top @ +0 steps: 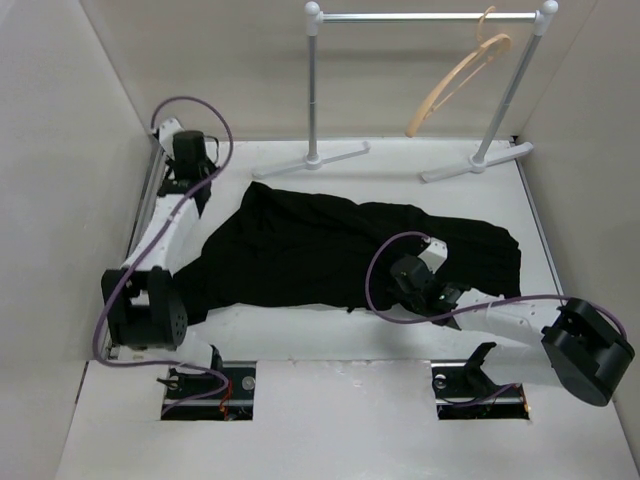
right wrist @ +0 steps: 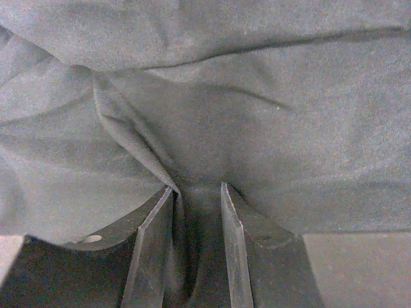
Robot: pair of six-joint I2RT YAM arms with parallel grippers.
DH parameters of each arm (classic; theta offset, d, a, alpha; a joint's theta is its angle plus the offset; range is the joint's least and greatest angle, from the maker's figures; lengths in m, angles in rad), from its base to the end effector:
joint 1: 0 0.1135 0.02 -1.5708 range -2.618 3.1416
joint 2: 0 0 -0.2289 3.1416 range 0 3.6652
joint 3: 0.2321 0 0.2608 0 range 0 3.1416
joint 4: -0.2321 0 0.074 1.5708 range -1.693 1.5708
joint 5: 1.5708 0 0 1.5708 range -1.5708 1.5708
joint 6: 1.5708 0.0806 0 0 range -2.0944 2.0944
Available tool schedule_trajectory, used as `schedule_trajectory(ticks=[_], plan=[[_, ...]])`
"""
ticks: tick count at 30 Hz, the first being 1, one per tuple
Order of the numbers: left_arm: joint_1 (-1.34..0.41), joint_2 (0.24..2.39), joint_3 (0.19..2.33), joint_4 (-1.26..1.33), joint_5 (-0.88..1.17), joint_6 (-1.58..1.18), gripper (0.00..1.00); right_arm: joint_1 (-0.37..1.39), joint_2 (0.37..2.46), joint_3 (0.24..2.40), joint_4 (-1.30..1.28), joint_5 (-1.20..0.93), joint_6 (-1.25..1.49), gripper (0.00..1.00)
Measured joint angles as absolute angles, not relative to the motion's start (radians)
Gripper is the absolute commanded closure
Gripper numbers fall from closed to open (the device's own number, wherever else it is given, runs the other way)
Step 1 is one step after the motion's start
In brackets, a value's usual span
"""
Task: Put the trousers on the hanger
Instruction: Fold the trousers
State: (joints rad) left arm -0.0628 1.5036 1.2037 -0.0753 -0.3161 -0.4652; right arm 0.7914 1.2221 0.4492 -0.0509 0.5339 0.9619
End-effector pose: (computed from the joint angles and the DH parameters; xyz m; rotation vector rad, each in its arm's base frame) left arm 0.4057 -0.0004 0.2690 -0.5865 1.8354 -0.0456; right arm 0.2139 0.1581 0.0892 0.4333 2.2285 0.2850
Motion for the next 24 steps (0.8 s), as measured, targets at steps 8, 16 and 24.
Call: schedule_trajectory(ticks=[8, 16, 24], plan=[[0.056, 1.871, 1.517, -0.159, -0.135, -0.487, 0.64, 0.785, 1.218, 0.445, -0.051, 0.516, 0.972, 0.42], [-0.224, 1.546, 1.023, -0.148, -0.152, -0.479, 0.20, 0.780, 1.229, 0.445, -0.050, 0.516, 0.964, 0.35], [-0.245, 1.580, 1.026, -0.048, -0.268, -0.448, 0.38, 0.780, 1.230, 0.445, -0.049, 0.516, 0.958, 0.28]])
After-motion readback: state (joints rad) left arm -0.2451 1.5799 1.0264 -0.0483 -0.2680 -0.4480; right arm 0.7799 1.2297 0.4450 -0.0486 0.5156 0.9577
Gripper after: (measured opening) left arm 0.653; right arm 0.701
